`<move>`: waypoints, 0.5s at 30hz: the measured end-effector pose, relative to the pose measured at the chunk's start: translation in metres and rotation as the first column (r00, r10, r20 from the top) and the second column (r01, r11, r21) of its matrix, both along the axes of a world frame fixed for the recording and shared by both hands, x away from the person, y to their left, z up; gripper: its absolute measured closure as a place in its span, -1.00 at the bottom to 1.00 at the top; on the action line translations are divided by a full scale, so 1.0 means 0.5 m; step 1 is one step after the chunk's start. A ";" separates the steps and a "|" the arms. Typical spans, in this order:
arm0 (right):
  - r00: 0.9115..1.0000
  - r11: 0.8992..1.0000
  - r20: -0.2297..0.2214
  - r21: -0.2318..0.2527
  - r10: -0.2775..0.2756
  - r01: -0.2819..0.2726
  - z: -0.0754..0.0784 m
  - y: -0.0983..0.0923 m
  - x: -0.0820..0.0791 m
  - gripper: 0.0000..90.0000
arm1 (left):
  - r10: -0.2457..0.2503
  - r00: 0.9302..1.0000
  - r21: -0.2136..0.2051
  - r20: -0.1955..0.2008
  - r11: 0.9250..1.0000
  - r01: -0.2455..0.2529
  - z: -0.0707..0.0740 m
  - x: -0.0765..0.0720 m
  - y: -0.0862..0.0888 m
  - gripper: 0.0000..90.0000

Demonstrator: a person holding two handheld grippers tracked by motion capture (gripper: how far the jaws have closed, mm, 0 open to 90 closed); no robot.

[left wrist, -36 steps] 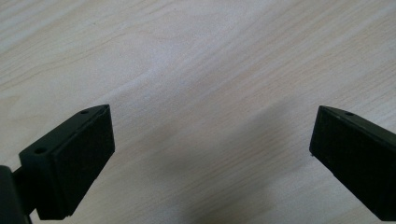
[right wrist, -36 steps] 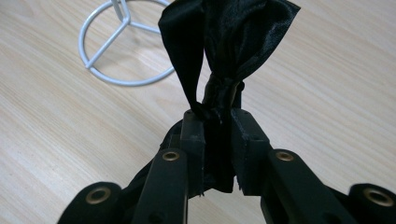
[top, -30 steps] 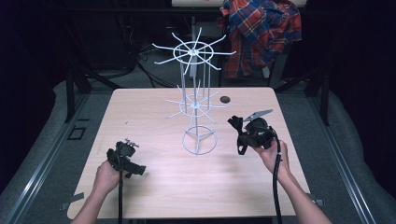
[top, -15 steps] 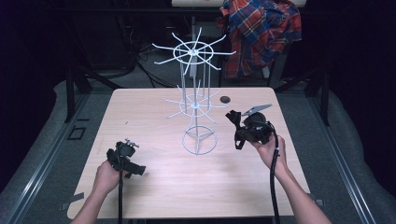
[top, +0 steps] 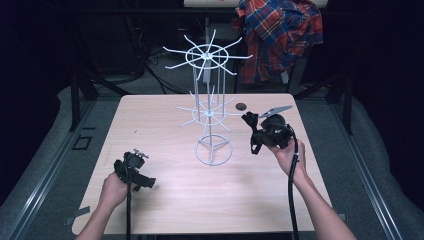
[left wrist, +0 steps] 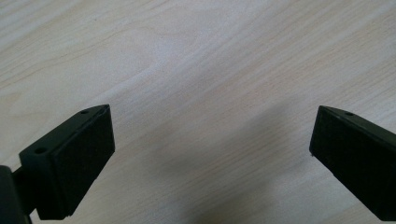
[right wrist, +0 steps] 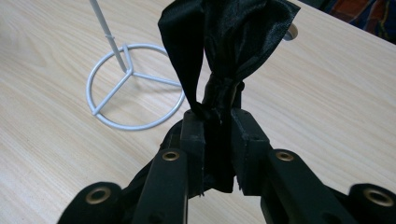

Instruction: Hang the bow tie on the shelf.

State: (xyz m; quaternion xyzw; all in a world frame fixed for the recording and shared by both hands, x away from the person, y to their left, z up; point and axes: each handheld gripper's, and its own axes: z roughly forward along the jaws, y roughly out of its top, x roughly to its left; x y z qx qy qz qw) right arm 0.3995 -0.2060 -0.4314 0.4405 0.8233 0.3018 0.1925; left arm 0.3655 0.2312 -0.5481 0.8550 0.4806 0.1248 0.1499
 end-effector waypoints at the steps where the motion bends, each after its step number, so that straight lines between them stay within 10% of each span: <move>1: 1.000 1.000 0.002 -0.001 -0.001 0.001 0.002 0.000 0.000 0.69 | -0.001 1.000 0.001 0.003 1.000 0.001 0.000 0.000 0.000 -1.00; 15: 1.000 1.000 0.019 -0.002 -0.011 0.011 0.023 0.007 0.010 0.69 | -0.003 1.000 0.001 0.002 1.000 0.003 0.000 0.003 -0.004 -1.00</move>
